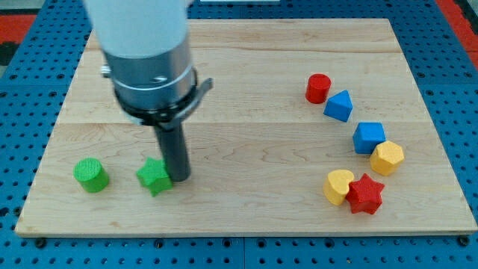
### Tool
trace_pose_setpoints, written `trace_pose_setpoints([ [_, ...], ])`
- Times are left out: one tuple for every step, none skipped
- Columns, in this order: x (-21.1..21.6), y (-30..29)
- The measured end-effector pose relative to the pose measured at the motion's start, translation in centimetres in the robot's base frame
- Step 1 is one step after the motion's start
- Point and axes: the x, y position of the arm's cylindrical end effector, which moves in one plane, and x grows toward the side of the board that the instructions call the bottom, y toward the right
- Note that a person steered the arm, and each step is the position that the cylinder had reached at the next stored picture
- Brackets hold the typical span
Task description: Separate the yellow heart and the red star
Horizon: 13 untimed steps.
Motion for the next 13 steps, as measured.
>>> trace_pose_setpoints([
  [0.1, -3.1],
  [0.1, -3.4],
  [0.1, -2.1],
  [-2.6, 4.0],
  [-3.4, 4.3],
  [-3.4, 4.3],
  [-0.5, 6.8],
  [4.3, 12.3],
  [4.7, 13.2],
  [4.7, 14.1],
  [4.7, 15.2],
  [4.7, 15.7],
  [4.7, 19.0],
])
